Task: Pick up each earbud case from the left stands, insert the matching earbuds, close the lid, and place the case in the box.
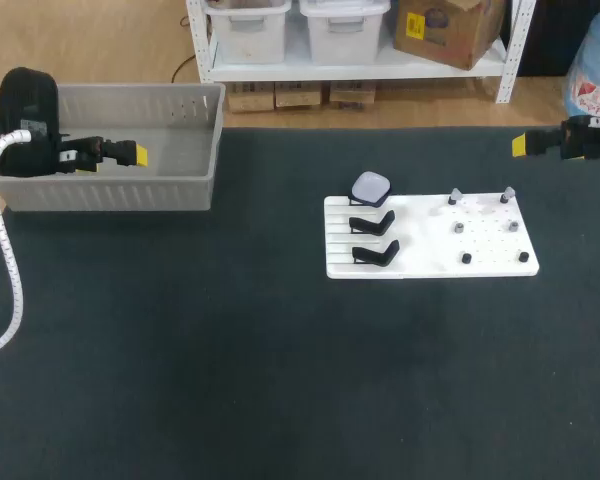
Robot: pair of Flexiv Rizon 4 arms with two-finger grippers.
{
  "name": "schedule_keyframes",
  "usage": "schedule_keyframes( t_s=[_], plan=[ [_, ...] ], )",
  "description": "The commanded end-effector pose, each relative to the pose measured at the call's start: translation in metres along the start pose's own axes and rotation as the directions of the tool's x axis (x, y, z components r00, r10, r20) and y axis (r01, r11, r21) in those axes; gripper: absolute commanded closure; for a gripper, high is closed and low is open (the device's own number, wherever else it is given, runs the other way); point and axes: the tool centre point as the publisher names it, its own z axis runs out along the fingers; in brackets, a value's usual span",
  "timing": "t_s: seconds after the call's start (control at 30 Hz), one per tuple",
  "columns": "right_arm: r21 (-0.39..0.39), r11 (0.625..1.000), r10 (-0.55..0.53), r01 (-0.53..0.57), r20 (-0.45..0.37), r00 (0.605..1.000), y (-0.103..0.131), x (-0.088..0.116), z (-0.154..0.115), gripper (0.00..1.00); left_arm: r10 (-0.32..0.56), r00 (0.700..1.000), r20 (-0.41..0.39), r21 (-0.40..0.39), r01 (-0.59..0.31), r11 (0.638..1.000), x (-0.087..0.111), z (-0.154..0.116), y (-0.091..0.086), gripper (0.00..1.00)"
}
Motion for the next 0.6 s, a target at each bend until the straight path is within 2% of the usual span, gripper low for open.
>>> schedule_keyframes(
  t_s=[0.03,0.53,0.6],
  plan=[
    [0.0,1.0,0.0,0.0,-0.001,1.0,0.0,-0.0001,-0.0002,0.0,-0.002,1.0,-0.005,-0.008,0.002,1.0,-0.0011,0.0,-0.0017,0.0],
    [0.0,1.0,0.0,0.0,-0.001,1.0,0.0,-0.0001,-0.0002,0.0,-0.002,1.0,-0.005,-0.008,0.002,1.0,-0.0011,0.0,-0.0017,0.0],
    [0.0,1.0,0.0,0.0,-0.001,1.0,0.0,-0.0001,-0.0002,0.0,0.039,0.999,-0.01,0.055,-0.038,0.998,-0.0021,0.0023,-0.0075,0.0]
  ],
)
